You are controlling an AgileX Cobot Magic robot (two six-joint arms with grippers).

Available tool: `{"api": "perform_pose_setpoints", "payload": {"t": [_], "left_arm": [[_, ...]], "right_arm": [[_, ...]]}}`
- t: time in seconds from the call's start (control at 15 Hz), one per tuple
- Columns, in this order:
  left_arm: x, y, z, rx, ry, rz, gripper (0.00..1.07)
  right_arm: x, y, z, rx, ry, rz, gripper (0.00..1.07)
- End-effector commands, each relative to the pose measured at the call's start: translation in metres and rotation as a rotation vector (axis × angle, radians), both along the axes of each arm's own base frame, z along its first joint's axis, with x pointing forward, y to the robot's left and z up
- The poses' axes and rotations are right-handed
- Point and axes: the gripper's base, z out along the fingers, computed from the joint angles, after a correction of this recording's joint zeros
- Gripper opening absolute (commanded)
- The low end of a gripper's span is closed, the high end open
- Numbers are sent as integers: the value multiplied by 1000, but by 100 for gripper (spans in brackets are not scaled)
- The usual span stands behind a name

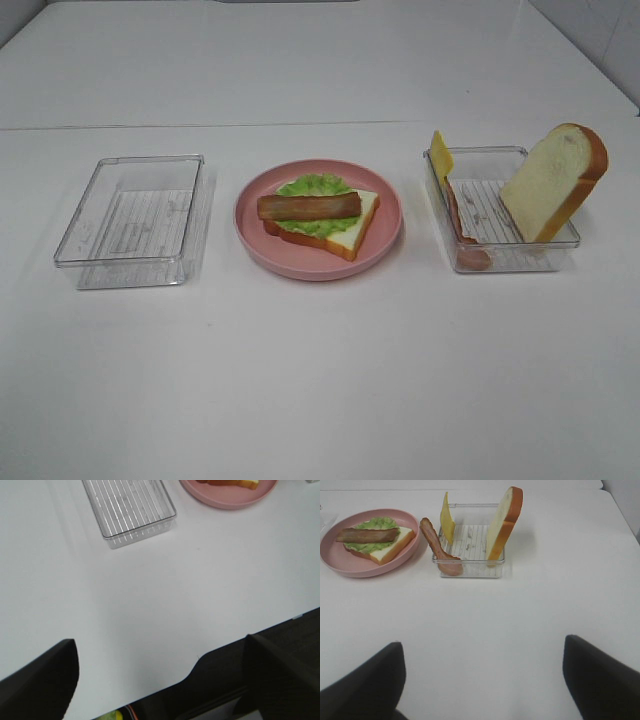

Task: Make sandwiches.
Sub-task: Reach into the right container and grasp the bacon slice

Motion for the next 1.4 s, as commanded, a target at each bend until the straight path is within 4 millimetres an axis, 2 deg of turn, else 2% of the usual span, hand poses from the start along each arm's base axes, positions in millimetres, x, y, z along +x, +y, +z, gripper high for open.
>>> {"api": "perform_pose_setpoints", "payload": {"t": [0.07,0.2,0.4,0.67,0.93,1.13,1.2,1.27,1.4], "left_arm": [[-32,9,-8,-17,-119,-11,84],[-64,17,-25,-18,-256,-38,84],[-84,22,-51,-49,-365,-32,84],[-89,24,-77,-64,-414,-26,84],[-91,26,-76,-56,-434,-7,84],[-93,27,-77,-60,-450,-7,84],[-93,27,-77,-60,-450,-7,84],[-93,27,-77,-60,-450,-7,84],[-93,27,-77,-60,-450,-7,84]], "right_arm": [[-1,0,0,10,-15,-8,81],[-1,0,0,10,-15,-8,81],[-1,0,0,10,-15,-8,81],[-1,0,0,9,-15,-8,81],[14,0,13,13,-13,-9,81],[48,3,24,64,-28,1,81],[68,5,24,92,14,3,81],[75,6,24,104,32,4,81],[103,8,19,136,97,5,81]]}}
